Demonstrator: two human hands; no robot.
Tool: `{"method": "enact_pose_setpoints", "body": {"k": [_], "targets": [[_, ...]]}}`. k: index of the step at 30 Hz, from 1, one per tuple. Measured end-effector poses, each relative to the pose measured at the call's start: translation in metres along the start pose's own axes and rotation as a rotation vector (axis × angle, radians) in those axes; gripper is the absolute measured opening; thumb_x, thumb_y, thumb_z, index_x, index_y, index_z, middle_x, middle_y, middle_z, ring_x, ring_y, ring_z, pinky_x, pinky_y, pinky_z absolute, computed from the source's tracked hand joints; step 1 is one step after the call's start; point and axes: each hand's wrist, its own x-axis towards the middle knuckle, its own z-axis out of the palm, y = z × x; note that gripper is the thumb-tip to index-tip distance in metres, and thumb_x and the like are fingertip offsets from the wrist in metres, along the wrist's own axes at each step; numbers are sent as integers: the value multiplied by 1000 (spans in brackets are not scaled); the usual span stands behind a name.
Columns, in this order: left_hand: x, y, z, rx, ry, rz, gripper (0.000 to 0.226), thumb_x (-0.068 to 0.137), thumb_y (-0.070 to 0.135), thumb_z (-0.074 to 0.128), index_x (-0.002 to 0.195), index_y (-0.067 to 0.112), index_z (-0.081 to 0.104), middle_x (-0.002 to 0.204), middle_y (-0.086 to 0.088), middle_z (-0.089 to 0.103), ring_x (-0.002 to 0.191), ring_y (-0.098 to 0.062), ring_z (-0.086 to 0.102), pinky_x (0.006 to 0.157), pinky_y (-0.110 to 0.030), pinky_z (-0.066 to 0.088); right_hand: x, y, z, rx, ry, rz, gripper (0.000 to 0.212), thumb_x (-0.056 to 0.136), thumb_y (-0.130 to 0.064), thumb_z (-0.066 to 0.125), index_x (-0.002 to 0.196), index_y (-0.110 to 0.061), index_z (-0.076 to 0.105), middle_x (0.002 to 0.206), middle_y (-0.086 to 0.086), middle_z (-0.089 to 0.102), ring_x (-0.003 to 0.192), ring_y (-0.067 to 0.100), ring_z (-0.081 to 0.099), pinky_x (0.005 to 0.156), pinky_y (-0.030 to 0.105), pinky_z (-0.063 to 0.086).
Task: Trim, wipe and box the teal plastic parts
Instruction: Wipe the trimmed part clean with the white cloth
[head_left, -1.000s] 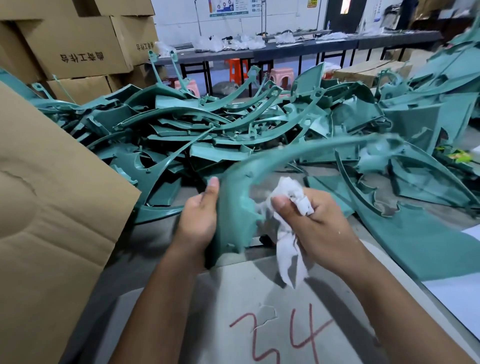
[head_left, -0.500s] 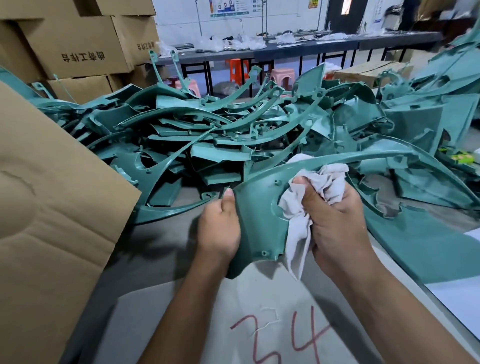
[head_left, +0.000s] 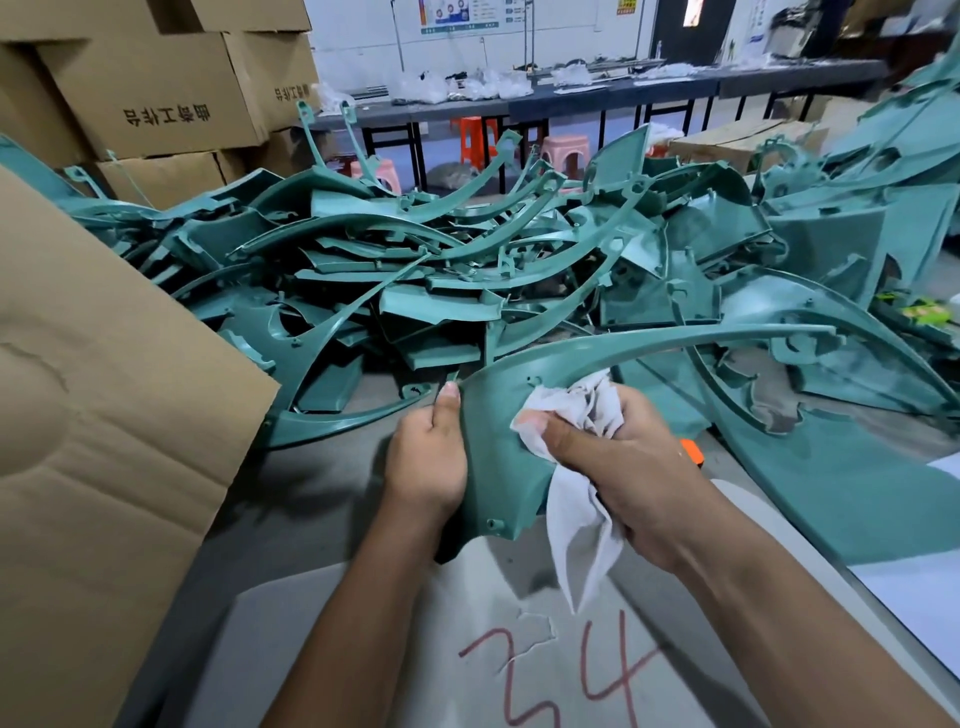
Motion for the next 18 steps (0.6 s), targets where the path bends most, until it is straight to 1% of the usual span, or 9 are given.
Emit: {"method": "enact_pose_setpoints", "body": {"k": [3,5,7,9,11,14,16,17,18], "targets": [[-1,1,2,16,-24,22,56,109,37,40,107,-12,66,103,-32,69,89,-35,63,89,-47,53,-2,-3,-2,-34,-53,-70,14,80,-19,80,73,-30,78,73,-8,72,70,4,66,69,13,52],[-2,2,2,10,-21,40,55,109,37,40,106,-12,66,98,-30,69,85,-30,60,88,-46,53,-1,0,-1,-21,18,-112,13,78,-17,82,72,-27,76,73,-3,72,70,8,66,69,17,53],[-2,3,2,8,-41,41,56,109,37,39,107,-12,66,103,-31,69,88,-35,63,90,-48,53,0,1,-4,36,113,-136,13,77,-18,83,71,-24,73,74,3,70,71,15,66,72,24,54],[-2,3,4,5,-71,39,55,110,36,38,109,-12,65,107,-32,69,99,-43,67,92,-49,53,1,1,-8,-4,141,-188,25,80,-20,84,66,-19,63,69,6,61,68,19,56,68,30,48],[-3,5,8,-1,-95,42,55,110,36,38,109,-12,66,107,-31,69,102,-45,66,94,-51,54,2,0,-13,-26,147,-249,30,83,-18,82,64,-20,59,65,2,55,62,18,49,62,28,44],[-4,4,10,-2,-80,42,55,109,38,39,107,-10,66,104,-30,70,100,-44,67,92,-52,55,1,-4,-15,13,216,-279,20,81,-20,85,70,-19,68,67,1,64,62,17,60,62,29,53],[-2,1,7,-2,-82,14,56,109,37,38,108,-11,66,105,-31,69,102,-45,66,93,-51,54,1,-9,-18,138,305,-258,8,78,-17,81,80,-15,73,73,4,72,65,19,70,64,37,62],[-1,-1,5,-7,-84,-7,56,109,37,38,108,-13,65,106,-33,68,103,-46,66,94,-52,54,2,-12,-22,193,365,-254,9,77,-16,79,83,-12,73,74,4,73,66,19,71,64,39,62],[0,-3,5,-18,-86,-26,57,109,37,38,108,-14,64,107,-34,68,103,-47,65,94,-53,54,4,-14,-28,222,424,-256,10,77,-18,78,82,-12,71,73,5,70,65,18,69,63,35,60]]}}
